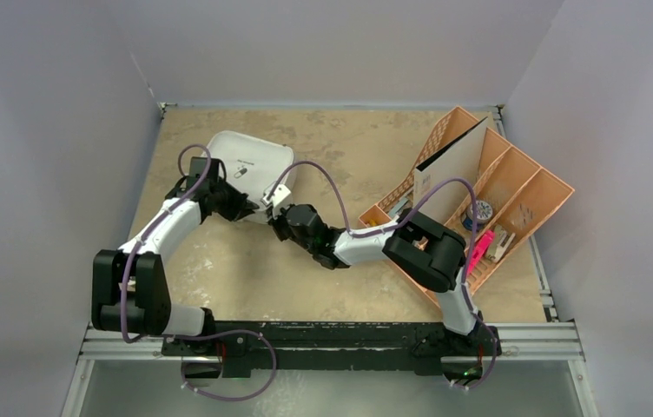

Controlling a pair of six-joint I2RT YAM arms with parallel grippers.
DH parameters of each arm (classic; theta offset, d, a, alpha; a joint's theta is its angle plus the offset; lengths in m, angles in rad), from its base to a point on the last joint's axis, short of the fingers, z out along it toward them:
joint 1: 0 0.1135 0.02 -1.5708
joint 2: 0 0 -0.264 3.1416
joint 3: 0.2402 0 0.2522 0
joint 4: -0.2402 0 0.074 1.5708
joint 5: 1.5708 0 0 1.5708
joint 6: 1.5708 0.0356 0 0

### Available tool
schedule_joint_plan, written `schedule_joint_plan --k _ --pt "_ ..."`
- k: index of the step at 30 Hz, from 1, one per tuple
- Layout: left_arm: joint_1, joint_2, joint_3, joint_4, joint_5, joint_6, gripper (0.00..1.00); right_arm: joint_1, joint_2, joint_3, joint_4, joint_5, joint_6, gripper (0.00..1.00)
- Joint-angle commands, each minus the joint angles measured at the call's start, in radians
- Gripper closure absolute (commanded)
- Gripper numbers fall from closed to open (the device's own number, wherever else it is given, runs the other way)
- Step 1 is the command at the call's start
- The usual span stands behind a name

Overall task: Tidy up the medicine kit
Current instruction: Zip the medicine box at the center of the board.

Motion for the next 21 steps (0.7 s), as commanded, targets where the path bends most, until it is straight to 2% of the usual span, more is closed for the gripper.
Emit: schedule_joint_plan --k 1,12,21 --pt "-0.003 0.019 -0.014 0.009 -0.075 0.046 1.00 0.005 -0.015 0.012 0.105 0.051 -0.043 1.00" --pt "-0.003 -0.044 -0.014 -0.071 -0.162 0.137 1.00 -0.127 -0.057 -0.031 0.101 0.065 -0.136 1.00" --pt "-0.003 -0.045 0.001 -0.101 -0.138 0.228 1.00 -0.209 -0.060 0.002 0.086 0.008 -0.200 1.00"
